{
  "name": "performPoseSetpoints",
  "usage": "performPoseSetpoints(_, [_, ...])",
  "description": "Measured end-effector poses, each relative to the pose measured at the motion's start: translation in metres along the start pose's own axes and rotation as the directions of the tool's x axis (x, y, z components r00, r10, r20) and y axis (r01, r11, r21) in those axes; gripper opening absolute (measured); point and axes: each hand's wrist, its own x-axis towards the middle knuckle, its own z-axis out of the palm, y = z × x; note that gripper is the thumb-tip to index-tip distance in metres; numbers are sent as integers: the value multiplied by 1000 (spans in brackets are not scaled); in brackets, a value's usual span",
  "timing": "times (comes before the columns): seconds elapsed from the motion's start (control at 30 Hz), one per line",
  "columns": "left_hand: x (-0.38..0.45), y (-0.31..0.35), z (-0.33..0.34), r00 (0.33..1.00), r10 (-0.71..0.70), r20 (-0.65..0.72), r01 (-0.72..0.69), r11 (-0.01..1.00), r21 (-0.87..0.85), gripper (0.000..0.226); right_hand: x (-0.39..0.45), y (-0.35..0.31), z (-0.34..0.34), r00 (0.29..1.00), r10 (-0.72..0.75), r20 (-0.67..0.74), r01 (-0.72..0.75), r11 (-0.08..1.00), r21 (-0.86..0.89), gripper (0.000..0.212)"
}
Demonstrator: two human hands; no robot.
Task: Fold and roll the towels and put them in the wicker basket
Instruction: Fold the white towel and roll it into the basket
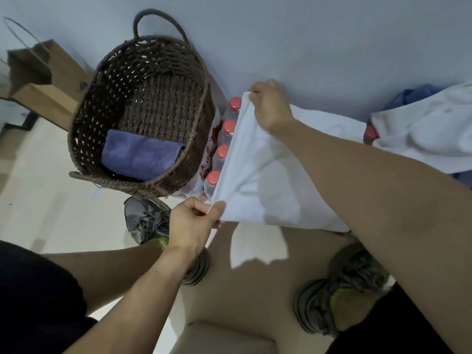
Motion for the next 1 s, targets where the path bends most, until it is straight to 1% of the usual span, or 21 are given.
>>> performPoseSetpoints(0.1, [4,-1,0,996,-80,-33,75,988,-136,29,-3,-1,2,998,-19,-57,17,1000,-25,31])
performPoseSetpoints(0.2, [10,0,-1,996,-95,-2,93,987,-130,25,-4,0,2,995,-32,-93,33,999,9,28])
performPoseSetpoints(0.27, [12,1,-2,991,-121,62,122,992,-23,19,-5,2,-2,991,-26,-131,37,996,87,29])
performPoseSetpoints(0.3, [13,3,-1,985,-155,76,148,985,83,19,-7,3,-5,989,-21,-149,39,992,117,31])
performPoseSetpoints(0.33, [13,5,-1,981,-179,70,155,953,261,22,-10,4,-8,986,-23,-163,44,990,131,34])
performPoseSetpoints(0.37, [13,10,-1,984,-169,60,117,860,497,29,-13,5,-11,984,-37,-176,62,989,137,34])
performPoseSetpoints(0.4, [11,18,0,987,-134,93,31,713,700,34,-19,5,-15,978,-64,-197,95,983,155,32])
performPoseSetpoints(0.43, [10,30,2,980,-104,171,-79,584,808,32,-25,6,-21,969,-93,-228,137,973,187,29])
performPoseSetpoints(0.47, [11,45,7,960,-89,267,-181,530,828,28,-32,7,-27,956,-118,-268,179,960,217,26])
performPoseSetpoints(0.5, [13,61,13,931,-69,358,-269,532,803,29,-39,9,-35,940,-137,-312,217,947,238,22])
performPoseSetpoints(0.53, [16,76,23,905,9,425,-358,556,750,31,-47,12,-42,925,-146,-352,242,938,246,19])
performPoseSetpoints(0.57, [22,90,34,878,156,452,-454,568,686,30,-56,18,-49,913,-140,-384,247,937,246,17])
performPoseSetpoints(0.6, [30,102,48,836,341,431,-548,566,616,23,-66,24,-55,907,-120,-402,231,944,238,15])
performPoseSetpoints(0.63, [40,113,61,778,503,376,-624,553,552,17,-77,32,-60,907,-92,-410,197,955,222,15])
performPoseSetpoints(0.67, [50,123,75,717,608,341,-683,518,515,19,-89,41,-64,909,-57,-414,155,966,207,14])
performPoseSetpoints(0.7, [62,128,88,667,653,359,-725,459,513,29,-103,50,-67,906,-8,-423,106,973,208,14])
performPoseSetpoints(0.73, [73,129,99,645,634,426,-743,392,542,41,-117,58,-69,899,69,-433,38,971,235,14])
performPoseSetpoints(0.8, [91,120,113,659,519,544,-730,268,629,57,-151,64,-70,848,312,-429,-161,921,354,15])
performPoseSetpoints(0.83, [97,112,116,680,466,566,-707,214,674,61,-168,66,-68,798,434,-417,-249,869,427,18])
performPoseSetpoints(0.9, [103,96,120,706,450,547,-657,130,742,63,-204,65,-59,683,620,-385,-344,739,580,23])
performPoseSetpoints(1.0, [98,97,135,745,485,458,-585,144,798,63,-244,68,-49,561,769,-307,-464,599,652,24])
